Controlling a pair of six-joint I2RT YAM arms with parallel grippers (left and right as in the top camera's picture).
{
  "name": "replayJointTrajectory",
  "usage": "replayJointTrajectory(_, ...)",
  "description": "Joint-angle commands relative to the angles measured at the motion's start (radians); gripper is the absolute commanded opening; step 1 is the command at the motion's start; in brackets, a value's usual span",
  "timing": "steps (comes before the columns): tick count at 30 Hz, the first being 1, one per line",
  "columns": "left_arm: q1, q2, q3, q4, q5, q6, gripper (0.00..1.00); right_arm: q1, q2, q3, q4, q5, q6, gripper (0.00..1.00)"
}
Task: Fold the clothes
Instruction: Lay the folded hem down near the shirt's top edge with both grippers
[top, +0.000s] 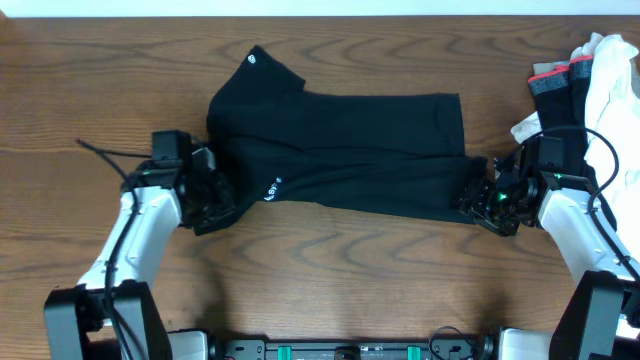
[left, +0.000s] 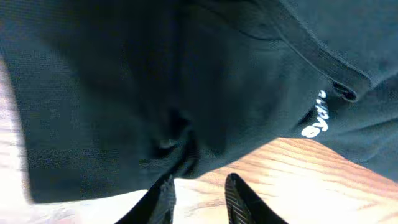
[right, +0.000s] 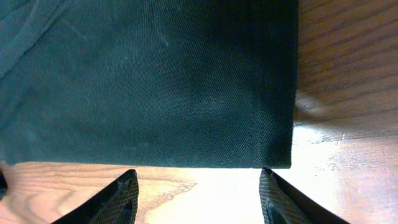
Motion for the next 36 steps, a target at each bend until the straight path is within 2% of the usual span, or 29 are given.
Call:
replayJointTrajectory(1,-0.039,0.033,0.007,0.022,-0.021,-0.015,0.34,-0.006,0.006,-0.008,0.003,0.000,0.031,0.60)
replayJointTrajectory(8,-0.072,0.110,0.007,0.087,-0.045,-0.013,0.36,-0.006,0.006,-0.008,0.004,0.000,0.031,0.59)
replayJointTrajectory(12,-0.072,0.135,0.007,0.113,-0.063,-0.007,0.19,-0.006,0.006,-0.008,0.004,0.000,0.031,0.59)
replayJointTrajectory(13,-0.072,0.134,0.007,0.114,-0.063,-0.002,0.11,-0.006,0.006,-0.008,0.004,0.000,0.031,0.58)
replayJointTrajectory(15,-0.072,0.128,0.008,0.111,-0.063,0.002,0.06,-0.007,0.006,-0.008,0.004,0.000,0.030,0.58)
replayJointTrajectory(19,-0.062,0.084,0.041,0.018,-0.075,0.019,0.06,-0.006,0.006,-0.008,0.002,0.000,-0.017,0.53)
replayJointTrajectory(23,-0.036,0.001,0.100,-0.100,-0.148,0.032,0.05,-0.007,0.006,-0.008,-0.021,0.001,-0.043,0.51)
replayJointTrajectory(28,-0.024,-0.068,0.109,-0.126,-0.176,0.042,0.06,-0.007,0.008,-0.008,-0.002,0.063,-0.074,0.55)
replayJointTrajectory(32,-0.024,-0.072,0.109,-0.145,-0.203,0.054,0.06,-0.006,0.026,-0.008,0.019,0.064,-0.101,0.48)
replayJointTrajectory(36,-0.024,-0.072,0.109,-0.151,-0.221,0.058,0.06,-0.006,0.075,-0.008,0.032,0.064,-0.100,0.49)
